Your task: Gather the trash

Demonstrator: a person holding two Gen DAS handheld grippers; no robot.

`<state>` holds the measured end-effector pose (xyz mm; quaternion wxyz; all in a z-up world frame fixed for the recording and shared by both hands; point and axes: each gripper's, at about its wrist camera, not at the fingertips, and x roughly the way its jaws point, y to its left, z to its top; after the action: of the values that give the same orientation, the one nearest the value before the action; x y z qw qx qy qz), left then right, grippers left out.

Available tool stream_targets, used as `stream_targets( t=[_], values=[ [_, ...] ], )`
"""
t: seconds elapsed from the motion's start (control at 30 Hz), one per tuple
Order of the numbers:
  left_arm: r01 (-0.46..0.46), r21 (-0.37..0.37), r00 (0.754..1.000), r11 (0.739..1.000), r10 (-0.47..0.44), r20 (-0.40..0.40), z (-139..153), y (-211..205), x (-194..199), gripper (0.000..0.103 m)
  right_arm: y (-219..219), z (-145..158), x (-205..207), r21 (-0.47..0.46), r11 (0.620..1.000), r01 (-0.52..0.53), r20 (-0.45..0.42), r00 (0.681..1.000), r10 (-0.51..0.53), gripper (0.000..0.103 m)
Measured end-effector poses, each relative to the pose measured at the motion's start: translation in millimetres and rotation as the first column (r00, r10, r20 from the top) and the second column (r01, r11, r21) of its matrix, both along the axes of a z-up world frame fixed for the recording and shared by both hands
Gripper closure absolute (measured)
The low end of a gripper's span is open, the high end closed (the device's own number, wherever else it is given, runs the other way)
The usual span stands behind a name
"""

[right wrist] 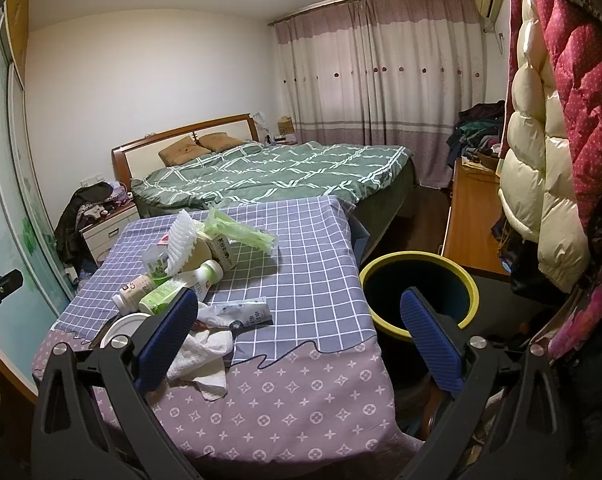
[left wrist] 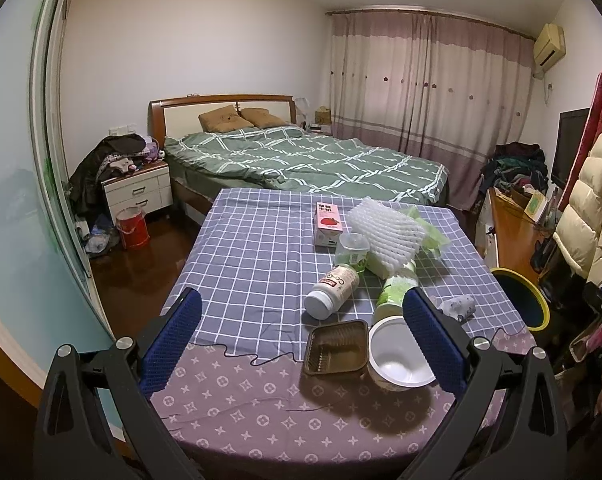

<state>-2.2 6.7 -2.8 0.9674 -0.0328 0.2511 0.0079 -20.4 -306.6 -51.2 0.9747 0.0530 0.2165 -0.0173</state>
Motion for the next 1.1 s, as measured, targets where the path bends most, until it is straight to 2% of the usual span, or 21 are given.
stream_targets(
  t=[1.1],
  values=[
    [0.012, 0.011, 0.999, 1.0, -0.012, -0.035, -10.5, -5.4, 7.2, 0.004, -2.5, -6.1, 4.2, 0.011, 1.0, -0.005, -0.018, 1.0, 0.005, 0.006]
  ],
)
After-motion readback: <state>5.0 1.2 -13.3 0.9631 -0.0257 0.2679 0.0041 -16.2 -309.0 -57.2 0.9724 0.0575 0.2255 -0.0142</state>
